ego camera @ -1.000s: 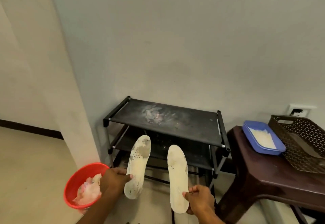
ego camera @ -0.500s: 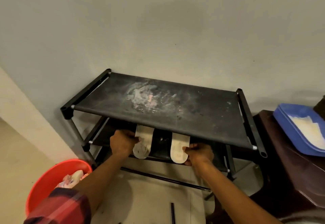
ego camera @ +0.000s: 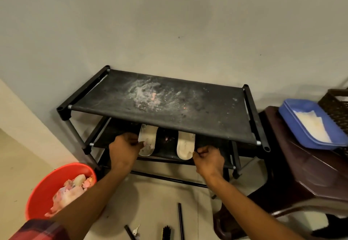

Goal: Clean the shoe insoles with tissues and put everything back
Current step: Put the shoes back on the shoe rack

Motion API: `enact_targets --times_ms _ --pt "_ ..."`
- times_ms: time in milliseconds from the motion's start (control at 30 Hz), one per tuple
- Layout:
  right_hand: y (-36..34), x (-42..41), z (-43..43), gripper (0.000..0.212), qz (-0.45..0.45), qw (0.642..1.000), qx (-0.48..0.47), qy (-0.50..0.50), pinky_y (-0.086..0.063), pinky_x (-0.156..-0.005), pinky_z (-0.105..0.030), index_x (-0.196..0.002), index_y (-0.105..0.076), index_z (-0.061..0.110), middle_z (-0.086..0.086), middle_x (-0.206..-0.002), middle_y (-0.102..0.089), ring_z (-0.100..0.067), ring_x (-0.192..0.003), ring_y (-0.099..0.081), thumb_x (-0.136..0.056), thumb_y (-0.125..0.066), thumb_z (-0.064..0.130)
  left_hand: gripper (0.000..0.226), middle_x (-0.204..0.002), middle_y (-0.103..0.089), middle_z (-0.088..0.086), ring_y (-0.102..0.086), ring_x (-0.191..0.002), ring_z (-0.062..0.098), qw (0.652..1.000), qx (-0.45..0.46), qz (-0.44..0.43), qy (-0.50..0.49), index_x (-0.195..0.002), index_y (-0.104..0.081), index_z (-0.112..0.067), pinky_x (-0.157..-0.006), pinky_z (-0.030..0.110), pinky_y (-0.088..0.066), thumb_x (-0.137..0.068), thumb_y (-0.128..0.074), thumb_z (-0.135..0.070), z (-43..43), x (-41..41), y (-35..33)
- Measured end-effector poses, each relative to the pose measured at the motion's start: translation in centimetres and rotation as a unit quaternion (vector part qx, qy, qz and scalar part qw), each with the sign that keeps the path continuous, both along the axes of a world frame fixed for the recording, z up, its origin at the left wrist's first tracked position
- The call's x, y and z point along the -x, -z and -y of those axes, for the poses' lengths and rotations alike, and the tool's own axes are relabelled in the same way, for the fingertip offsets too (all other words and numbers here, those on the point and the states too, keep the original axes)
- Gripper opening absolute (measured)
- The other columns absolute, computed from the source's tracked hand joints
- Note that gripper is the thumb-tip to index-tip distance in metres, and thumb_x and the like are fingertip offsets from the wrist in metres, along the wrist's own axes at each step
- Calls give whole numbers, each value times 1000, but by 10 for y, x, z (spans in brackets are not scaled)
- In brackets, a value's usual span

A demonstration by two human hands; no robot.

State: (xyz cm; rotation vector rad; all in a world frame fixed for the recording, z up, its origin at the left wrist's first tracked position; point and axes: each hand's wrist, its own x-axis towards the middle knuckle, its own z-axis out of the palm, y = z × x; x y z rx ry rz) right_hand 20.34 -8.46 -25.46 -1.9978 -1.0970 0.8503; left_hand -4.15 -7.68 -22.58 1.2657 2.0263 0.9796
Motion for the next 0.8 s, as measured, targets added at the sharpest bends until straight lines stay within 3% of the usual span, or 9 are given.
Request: enact_targets --times_ms 100,167,300,400,467,600,733,800 --pt "-32 -5 34 15 1 1000 -16 -19 -63 -64 -39 -83 -67 26 9 -77 -69 -9 -73 -68 -83 -78 17 28 -90 -77 -1 -65 -79 -2 999 -9 13 35 -102 -77 -14 -71 12 -50 -78 -88 -23 39 -13 -31" --pt "-66 -10 51 13 5 999 -36 -27 -63 -60 -37 -81 -68 27 8 -73 -70 -8 -66 -68 -83 -77 18 26 -85 -77 -4 -66 -76 -4 998 -26 21 51 -99 -77 -16 -63 5 -45 -78 -88 -25 57 -26 -60" --pt "-159 -38 86 7 -21 993 -119 -16 -60 -47 -35 -77 -71 19 1 -66 -71 -13 -55 -69 -84 -72 17 25 -83 -77 -4 -71 -77 4 992 -86 46 80 -97 -77 -18 -72 26 -61 -78 -88 -28 81 -63 -137" --pt "-219 -78 127 10 2 987 -160 0 -60 -46 -37 -75 -70 15 -4 -64 -71 -20 -53 -69 -84 -67 19 18 -83 -76 -2 -71 -77 5 982 -128 37 132 -93 -78 -17 -73 22 -61 -80 -86 -26 101 -107 -184" --pt "-244 -110 152 16 22 985 -172 27 -61 -50 -43 -73 -69 11 -8 -64 -70 -26 -55 -70 -82 -64 24 14 -83 -77 1 -72 -76 10 976 -132 48 167 -91 -79 -17 -82 33 -62 -80 -85 -24 113 -142 -203" --pt "-276 -187 206 16 74 972 -194 110 -62 -61 -41 -62 -69 17 -1 -60 -71 -18 -57 -71 -75 -65 25 14 -79 -78 0 -73 -73 14 958 -133 58 249 -86 -81 -20 -87 39 -62 -76 -85 -30 140 -225 -224" --pt "-284 -247 242 13 66 970 -182 144 -59 -46 -34 -70 -73 15 -2 -68 -72 -21 -61 -72 -82 -68 13 15 -78 -77 0 -74 -73 15 945 -128 81 289 -85 -80 -22 -80 37 -64 -75 -84 -32 152 -296 -221" --pt "-281 -273 252 13 77 968 -180 158 -60 -47 -35 -70 -73 17 0 -66 -71 -18 -56 -71 -82 -68 16 15 -79 -78 -4 -75 -78 15 941 -125 84 304 -82 -80 -26 -83 40 -63 -71 -84 -36 159 -326 -214"
